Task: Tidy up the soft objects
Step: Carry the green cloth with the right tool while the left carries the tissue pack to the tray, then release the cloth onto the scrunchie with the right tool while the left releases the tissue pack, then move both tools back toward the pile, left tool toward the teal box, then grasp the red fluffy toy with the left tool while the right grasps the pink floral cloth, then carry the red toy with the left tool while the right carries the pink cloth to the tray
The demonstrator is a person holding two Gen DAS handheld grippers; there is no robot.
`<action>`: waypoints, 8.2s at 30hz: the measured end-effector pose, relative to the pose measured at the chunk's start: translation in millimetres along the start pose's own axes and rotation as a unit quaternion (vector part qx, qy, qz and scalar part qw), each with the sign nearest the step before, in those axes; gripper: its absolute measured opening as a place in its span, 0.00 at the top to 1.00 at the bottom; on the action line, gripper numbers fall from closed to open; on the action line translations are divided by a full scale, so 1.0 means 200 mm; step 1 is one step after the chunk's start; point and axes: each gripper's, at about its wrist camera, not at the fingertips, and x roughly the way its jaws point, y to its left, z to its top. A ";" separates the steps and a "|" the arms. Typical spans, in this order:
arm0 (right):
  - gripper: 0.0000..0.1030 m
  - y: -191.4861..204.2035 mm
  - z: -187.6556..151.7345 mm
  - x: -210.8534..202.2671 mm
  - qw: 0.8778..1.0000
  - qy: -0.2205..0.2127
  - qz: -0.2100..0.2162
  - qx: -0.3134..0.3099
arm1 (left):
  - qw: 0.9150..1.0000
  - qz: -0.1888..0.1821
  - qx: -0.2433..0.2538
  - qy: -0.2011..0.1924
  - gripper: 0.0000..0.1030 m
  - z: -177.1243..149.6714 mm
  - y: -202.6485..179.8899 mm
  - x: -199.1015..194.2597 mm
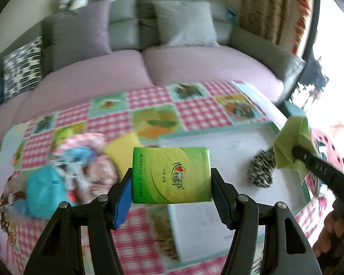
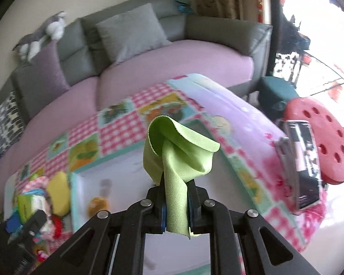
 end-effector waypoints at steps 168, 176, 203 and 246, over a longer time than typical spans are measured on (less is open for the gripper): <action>0.72 1.38 -0.68 0.32 0.923 0.107 0.213 -0.301 | 0.931 0.093 -0.339 0.096 0.54 -0.60 1.27 0.05; 0.88 1.36 -0.68 0.33 0.926 0.109 0.206 -0.297 | 0.930 0.095 -0.342 0.092 0.54 -0.60 1.24 0.02; 0.89 1.03 -0.48 0.13 0.949 0.084 0.186 -0.240 | 0.940 0.118 -0.320 0.021 0.54 -0.53 1.18 -0.20; 0.89 0.18 0.00 0.20 0.996 0.026 0.061 -0.064 | 0.998 0.021 -0.056 -0.028 0.55 0.23 0.08 0.04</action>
